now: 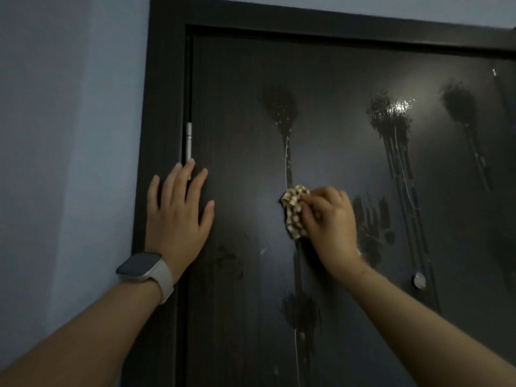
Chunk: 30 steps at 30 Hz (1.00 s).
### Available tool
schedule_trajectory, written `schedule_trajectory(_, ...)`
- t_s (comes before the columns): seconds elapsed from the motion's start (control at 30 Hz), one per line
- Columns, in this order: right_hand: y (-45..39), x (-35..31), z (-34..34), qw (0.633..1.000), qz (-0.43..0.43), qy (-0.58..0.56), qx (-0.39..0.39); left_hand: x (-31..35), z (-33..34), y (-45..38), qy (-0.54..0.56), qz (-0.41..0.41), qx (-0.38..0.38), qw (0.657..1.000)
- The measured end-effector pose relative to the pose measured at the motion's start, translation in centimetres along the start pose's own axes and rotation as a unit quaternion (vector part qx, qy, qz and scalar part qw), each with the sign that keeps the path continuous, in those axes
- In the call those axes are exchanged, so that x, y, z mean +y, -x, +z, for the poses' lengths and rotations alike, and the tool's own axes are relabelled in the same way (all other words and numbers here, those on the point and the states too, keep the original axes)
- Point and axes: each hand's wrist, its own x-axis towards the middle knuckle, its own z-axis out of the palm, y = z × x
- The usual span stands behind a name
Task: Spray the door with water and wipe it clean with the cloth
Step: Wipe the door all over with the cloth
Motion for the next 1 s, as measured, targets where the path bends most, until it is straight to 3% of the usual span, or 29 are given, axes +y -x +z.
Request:
schedule_trajectory(0.2, 1.4, -0.3, -0.3, 0.985, -0.148, -0.029, -0.08, -0.4, 0.4, -0.1, -0.013, -0.012, 0.021, 1.0)
schedule_trajectory(0.27, -1.7, 1.3, -0.2, 0.992, -0.12, -0.01, -0.047, -0.5, 0.7, -0.1, -0.012, -0.008, 0.034, 0.999)
schedule_trajectory(0.4, -5.7, 1.1, 1.1, 0.998, 0.023, -0.015, 0.059, -0.4, 1.0, 0.1, -0.01, -0.005, 0.059, 0.998)
schedule_trajectory(0.6, -0.4, -3.1, 1.7, 0.977, -0.194, -0.049, -0.068, -0.5, 1.0, 0.4, -0.022, -0.002, 0.055, 0.998)
schedule_trajectory(0.67, -2.8, -1.4, 1.1, 0.988, -0.145, -0.015, -0.045, -0.5, 0.9, 0.4, -0.022, -0.005, 0.052, 0.998)
schedule_trajectory(0.77, -6.9, 0.4, 0.9, 0.999, -0.004, 0.02, 0.024, -0.4, 0.8, 0.4, -0.02, -0.005, 0.045, 0.999)
schedule_trajectory(0.83, -7.1, -0.6, 1.7, 0.999, 0.022, 0.013, 0.044, -0.4, 0.9, 0.3, -0.019, -0.005, 0.045, 0.999)
schedule_trajectory(1.0, -3.2, -4.4, 2.2, 0.979, -0.187, -0.03, -0.078, -0.4, 0.8, 0.4, -0.024, -0.002, 0.05, 0.998)
